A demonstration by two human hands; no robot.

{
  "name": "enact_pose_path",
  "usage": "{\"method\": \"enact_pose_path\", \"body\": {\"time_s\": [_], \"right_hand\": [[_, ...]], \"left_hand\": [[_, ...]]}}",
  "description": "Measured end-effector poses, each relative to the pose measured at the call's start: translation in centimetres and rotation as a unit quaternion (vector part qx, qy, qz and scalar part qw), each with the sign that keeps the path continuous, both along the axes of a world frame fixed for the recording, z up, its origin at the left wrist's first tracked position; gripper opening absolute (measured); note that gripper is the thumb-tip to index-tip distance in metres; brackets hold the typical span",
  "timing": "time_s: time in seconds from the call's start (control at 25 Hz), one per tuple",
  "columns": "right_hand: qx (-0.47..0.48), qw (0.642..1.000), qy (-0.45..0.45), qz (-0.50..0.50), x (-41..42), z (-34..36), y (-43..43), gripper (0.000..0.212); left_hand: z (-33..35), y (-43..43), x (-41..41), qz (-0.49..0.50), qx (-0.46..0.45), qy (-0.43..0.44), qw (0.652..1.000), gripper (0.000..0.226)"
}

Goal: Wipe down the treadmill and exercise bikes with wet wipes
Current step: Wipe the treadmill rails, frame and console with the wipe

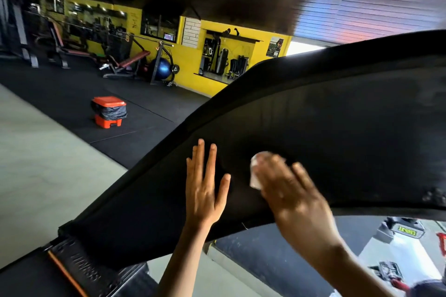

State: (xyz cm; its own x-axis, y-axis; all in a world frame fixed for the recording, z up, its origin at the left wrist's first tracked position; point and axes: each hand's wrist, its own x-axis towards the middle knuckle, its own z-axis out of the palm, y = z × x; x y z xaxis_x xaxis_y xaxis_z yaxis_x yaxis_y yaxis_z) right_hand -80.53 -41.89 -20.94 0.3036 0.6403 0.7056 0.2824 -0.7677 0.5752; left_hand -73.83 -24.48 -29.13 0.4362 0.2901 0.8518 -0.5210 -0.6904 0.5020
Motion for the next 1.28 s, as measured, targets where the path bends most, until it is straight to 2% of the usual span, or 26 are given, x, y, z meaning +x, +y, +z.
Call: {"method": "enact_pose_path", "body": {"time_s": [0.08, 0.12, 0.24, 0.32, 0.52, 0.64, 0.8, 0.88, 1.0, 1.04, 1.16, 1.28], "right_hand": [[-0.093, 0.996, 0.011, 0.004, 1.5, -0.6, 2.4, 0.052], [-0.104, 0.995, -0.005, 0.004, 2.2, 0.8, 3.4, 0.052], [-0.027, 0.998, -0.052, -0.034, 2.8, 5.9, 3.5, 0.049], [0.037, 0.997, -0.07, -0.023, 2.3, 6.2, 2.7, 0.049], [-0.059, 0.997, -0.054, -0.025, 3.2, 5.1, 4.7, 0.05], [0.026, 0.993, -0.101, -0.05, 1.4, 8.2, 1.3, 0.045], [0.177, 0.97, -0.152, -0.067, -1.9, 10.4, -4.0, 0.041], [0.176, 0.977, -0.113, -0.04, -0.9, 10.1, -2.1, 0.042], [0.047, 0.997, -0.054, 0.01, 0.3, 10.0, -0.2, 0.043], [0.042, 0.998, -0.054, 0.011, 0.1, 10.9, -1.2, 0.039], [0.127, 0.99, -0.06, 0.02, -2.1, 11.9, -4.8, 0.041], [0.175, 0.979, -0.101, 0.03, -3.3, 12.5, -4.2, 0.043]], "left_hand": [[0.0, 0.0, 0.3, 0.001, -0.003, -0.003, 1.0, 0.059], [0.0, 0.0, 0.3, 0.002, -0.005, -0.002, 1.0, 0.059], [0.3, 0.1, 0.2, 0.003, -0.009, -0.008, 1.0, 0.059], [0.7, 0.0, 0.2, 0.001, -0.01, -0.014, 1.0, 0.059], [2.6, -1.3, 0.2, 0.001, -0.014, -0.033, 0.999, 0.062], [3.9, -2.2, -0.3, -0.009, -0.025, -0.042, 0.999, 0.061], [7.1, -4.3, -1.1, -0.031, -0.004, -0.07, 0.997, 0.06], [8.7, -5.2, -1.5, -0.049, 0.012, -0.075, 0.996, 0.06], [9.8, -5.5, -1.9, -0.052, 0.045, -0.076, 0.995, 0.059], [9.9, -5.3, -2.0, -0.048, 0.054, -0.075, 0.995, 0.059], [10.1, -4.6, -2.1, -0.037, 0.069, -0.077, 0.994, 0.059], [11.1, -4.1, -2.1, -0.035, 0.05, -0.084, 0.995, 0.062]]}}
